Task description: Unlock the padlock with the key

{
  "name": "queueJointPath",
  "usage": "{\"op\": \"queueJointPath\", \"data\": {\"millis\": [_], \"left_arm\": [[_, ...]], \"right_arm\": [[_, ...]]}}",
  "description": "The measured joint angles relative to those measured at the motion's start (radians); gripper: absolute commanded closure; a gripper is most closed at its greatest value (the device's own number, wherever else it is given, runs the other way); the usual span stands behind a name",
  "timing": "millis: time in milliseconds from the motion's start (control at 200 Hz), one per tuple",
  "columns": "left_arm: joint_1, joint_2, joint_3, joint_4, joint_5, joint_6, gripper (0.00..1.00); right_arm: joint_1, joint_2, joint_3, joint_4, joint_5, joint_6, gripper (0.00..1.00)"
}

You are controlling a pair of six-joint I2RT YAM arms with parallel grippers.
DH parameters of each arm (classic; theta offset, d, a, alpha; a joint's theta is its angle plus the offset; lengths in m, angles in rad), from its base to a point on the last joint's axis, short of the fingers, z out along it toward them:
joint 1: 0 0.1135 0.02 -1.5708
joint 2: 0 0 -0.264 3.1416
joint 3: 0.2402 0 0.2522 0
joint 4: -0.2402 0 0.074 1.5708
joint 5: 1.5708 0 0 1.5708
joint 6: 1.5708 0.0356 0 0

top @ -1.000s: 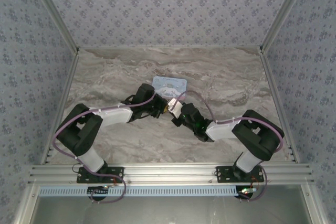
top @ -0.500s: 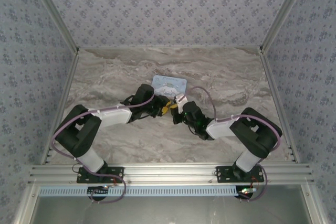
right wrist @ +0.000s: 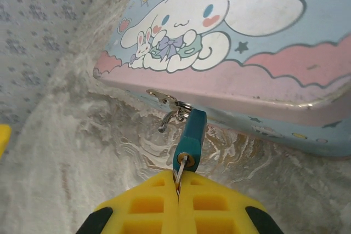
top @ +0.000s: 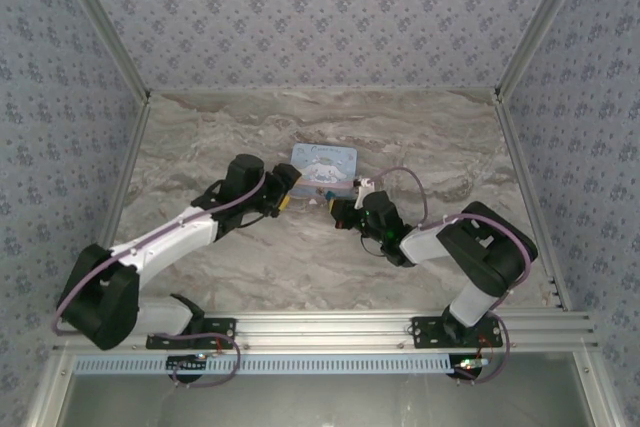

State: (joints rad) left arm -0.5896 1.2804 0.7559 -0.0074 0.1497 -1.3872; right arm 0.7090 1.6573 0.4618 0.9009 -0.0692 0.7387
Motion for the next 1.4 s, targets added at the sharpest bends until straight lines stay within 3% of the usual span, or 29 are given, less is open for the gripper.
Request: {"op": "queueJointPath", "data": {"millis": [240,510,789,1079,1184,1399], "left_arm": [[0.013,-0.063,-0.019,-0.083,-0.084,0.073,0.21],[0.051,-0.058,-0.026,-0.113,-0.095,0.129,0.13],[0.142,0.04,0.029,-0.157,-0.075,0.256,0.02],[0.197,0.253,0.251,-0.176,0.023,0.438,0.02],[0.204,0.352,0.328,-0.181,0.071,0.499,0.05],[0.208,0.523,0.451,-0.197,0.167,0.578,0.11]], "right_arm": [[-0.013,0.061,-0.008,0.094,-0.063,0.257,1.0],[-0.013,0.137,-0.008,0.204,-0.096,0.461,0.99],[-0.024,0.137,-0.032,0.163,-0.092,0.502,0.66],[-0.064,0.046,-0.06,0.055,-0.096,0.446,0.38],[-0.095,0.01,-0.06,0.016,-0.117,0.394,0.32],[-0.143,-0.03,-0.06,-0.039,-0.187,0.298,0.29]]}}
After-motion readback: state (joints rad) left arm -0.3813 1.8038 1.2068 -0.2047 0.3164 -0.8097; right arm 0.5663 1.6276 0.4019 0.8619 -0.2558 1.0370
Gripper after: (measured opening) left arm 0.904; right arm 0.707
